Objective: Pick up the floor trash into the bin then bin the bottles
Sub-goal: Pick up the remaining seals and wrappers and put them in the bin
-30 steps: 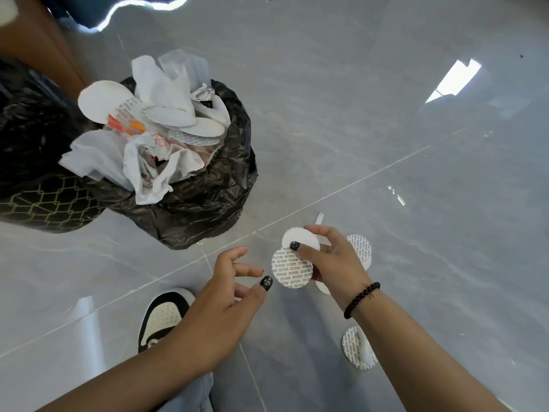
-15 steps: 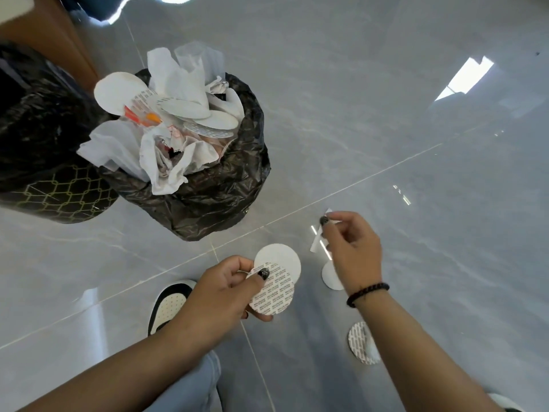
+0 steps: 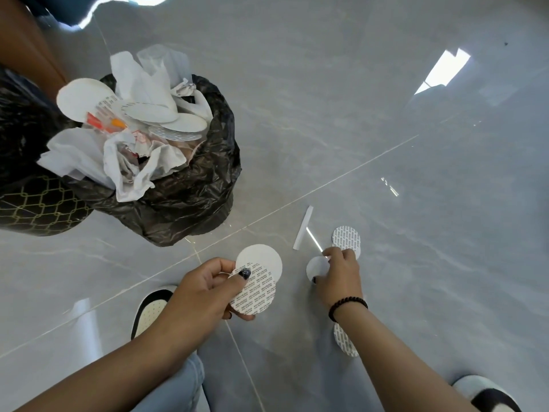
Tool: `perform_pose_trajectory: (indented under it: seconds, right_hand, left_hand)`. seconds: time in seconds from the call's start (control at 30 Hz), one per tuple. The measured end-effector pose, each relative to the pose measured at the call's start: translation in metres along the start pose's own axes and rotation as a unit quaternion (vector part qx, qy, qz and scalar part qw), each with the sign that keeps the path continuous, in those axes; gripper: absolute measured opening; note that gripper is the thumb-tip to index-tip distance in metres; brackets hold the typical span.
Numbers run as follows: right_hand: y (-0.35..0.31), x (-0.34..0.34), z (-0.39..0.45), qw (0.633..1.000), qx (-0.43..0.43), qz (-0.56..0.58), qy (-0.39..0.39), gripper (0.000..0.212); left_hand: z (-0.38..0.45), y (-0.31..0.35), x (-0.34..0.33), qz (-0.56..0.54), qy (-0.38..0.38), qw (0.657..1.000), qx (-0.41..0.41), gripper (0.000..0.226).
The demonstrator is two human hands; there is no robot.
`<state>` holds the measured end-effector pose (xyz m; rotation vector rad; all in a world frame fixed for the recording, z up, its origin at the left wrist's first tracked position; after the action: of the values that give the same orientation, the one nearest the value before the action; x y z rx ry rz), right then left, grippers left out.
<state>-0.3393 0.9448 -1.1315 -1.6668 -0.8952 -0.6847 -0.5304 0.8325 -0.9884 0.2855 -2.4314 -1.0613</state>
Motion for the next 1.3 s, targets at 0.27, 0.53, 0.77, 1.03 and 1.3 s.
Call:
perform_pose_trajectory:
  seconds: [0.27, 0.53, 0.77, 1.03, 1.3]
  right_hand:
    - [0.001, 0.002, 0.008, 0.998, -0.050, 0.002, -0.037, 0.056]
    - [-0.020, 0.019, 0.004, 0.926, -0.209, 0.281, -0.144, 0.017]
    - [-0.103, 0.055, -0.014, 0.840, -0.105, 0.415, -0.332, 0.018]
    - [-0.126, 0.050, -0.041, 0.886, 0.031, 0.285, -0.365, 0.034]
    - [-0.029, 0.084, 0.074, 0.976, -0.117, 0.181, 0.019, 0.028]
  left_hand:
    - [0.000, -0.001, 0.002, -0.003, 0.004, 1.000, 0.003, 0.013]
    - [0.008, -0.009, 0.008, 0.009, 0.051, 0.999, 0.009, 0.009]
    - [0.011, -0.010, 0.013, 0.006, 0.093, 0.996, 0.004, 0.007]
    - [0.008, -0.007, 0.013, -0.007, 0.102, 0.995, -0.005, 0.006]
    - [0.007, -0.006, 0.014, -0.028, 0.112, 0.993, -0.012, 0.003]
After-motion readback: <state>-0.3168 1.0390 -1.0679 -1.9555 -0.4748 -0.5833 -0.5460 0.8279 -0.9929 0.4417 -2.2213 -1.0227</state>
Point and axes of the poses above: each hand's wrist, its own z-axis towards the middle knuckle, its own x-axis out of the back of the hand, y = z × x, the point moved 3 cm from there along z, towards the middle knuckle, and after that the axes turned 11 degrees about y, right-handed, at the moved point
